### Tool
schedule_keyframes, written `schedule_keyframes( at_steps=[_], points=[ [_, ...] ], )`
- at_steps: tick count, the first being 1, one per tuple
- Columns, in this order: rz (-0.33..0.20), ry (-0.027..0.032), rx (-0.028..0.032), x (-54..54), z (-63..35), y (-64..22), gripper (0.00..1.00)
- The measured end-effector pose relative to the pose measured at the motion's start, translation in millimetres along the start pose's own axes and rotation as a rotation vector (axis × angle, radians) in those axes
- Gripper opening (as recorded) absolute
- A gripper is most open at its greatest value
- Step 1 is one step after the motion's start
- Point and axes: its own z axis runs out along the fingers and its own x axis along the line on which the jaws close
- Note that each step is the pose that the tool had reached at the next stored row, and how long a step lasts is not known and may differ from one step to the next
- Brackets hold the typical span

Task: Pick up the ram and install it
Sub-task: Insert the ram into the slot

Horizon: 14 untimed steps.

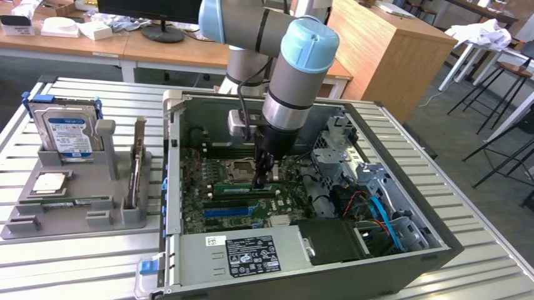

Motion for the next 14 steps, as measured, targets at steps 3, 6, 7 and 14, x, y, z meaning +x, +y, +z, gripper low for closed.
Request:
schedule_keyframes(
  at_steps=[3,6,7,14],
  points=[
    [0.000,0.0000,-0.0010,0.0,0.0,-0.2,0.11],
    [0.000,0.0000,-0.0017,0.0,0.0,-0.3,0.11],
    [0.000,0.0001,-0.0018,0.0,0.0,-0.3,0.11],
    [0.000,-0.0001,-0.0017,0.0,-0.8,-0.3,0.11]
  ],
)
